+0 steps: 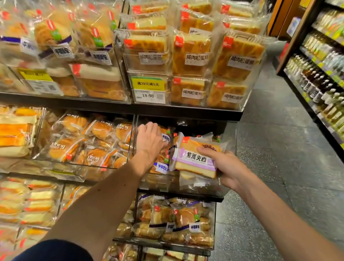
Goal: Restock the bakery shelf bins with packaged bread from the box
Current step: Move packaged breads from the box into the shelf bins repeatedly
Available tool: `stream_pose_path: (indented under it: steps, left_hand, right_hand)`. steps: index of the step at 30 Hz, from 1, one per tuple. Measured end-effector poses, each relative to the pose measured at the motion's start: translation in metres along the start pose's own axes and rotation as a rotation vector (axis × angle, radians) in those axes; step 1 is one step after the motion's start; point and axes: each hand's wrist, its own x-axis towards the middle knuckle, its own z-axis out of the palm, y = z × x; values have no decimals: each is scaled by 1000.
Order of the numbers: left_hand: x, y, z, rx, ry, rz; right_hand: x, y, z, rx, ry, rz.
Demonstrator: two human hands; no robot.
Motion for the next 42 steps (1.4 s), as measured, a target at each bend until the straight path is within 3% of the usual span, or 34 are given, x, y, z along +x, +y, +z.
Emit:
stream_pose_path:
  steps: [6, 8, 11, 14, 15, 17, 20, 22, 29, 34, 38, 42]
  left_hand:
    - [-1, -4, -12, -102, 14, 35]
    - [-5, -10, -15, -237, 30, 50]
    - [-29, -26, -22, -890, 97, -73]
    - [-60, -54, -33, -1683, -238, -283]
    - [-71, -67, -34, -1800, -324, -351]
    - [-98, -95, -33, -1798, -414, -326]
    - [-143, -140, -25, -1868, -374, -201]
    - [-168, -172, -13, -1937, -318, -219]
    - [-246, -314, 67, -2021, 46, -577]
    - [-323, -411, 117, -2181, 148, -834]
    - [-369, -472, 150, -2181, 250, -994]
    - [-397, -517, 170, -2301, 229, -961]
  right_hand:
    - [-3, 5, -2, 29, 16, -2]
    - [-4, 5, 1, 31, 16, 6]
    - [-4, 3, 15, 33, -3, 4]
    - [-3, 4, 43, 20, -59, 1]
    - [-4, 5, 57, 8, -91, -3]
    - [-8, 7, 91, -25, -157, -21]
    - [-19, 18, 152, -77, -229, -44]
    - [-28, 28, 194, -101, -276, -45]
    - [-52, 74, 352, -40, -511, 60]
    - [-54, 119, 456, -110, -510, 51]
    - [-55, 141, 529, -146, -537, 101]
    - [-56, 146, 595, -187, -557, 171]
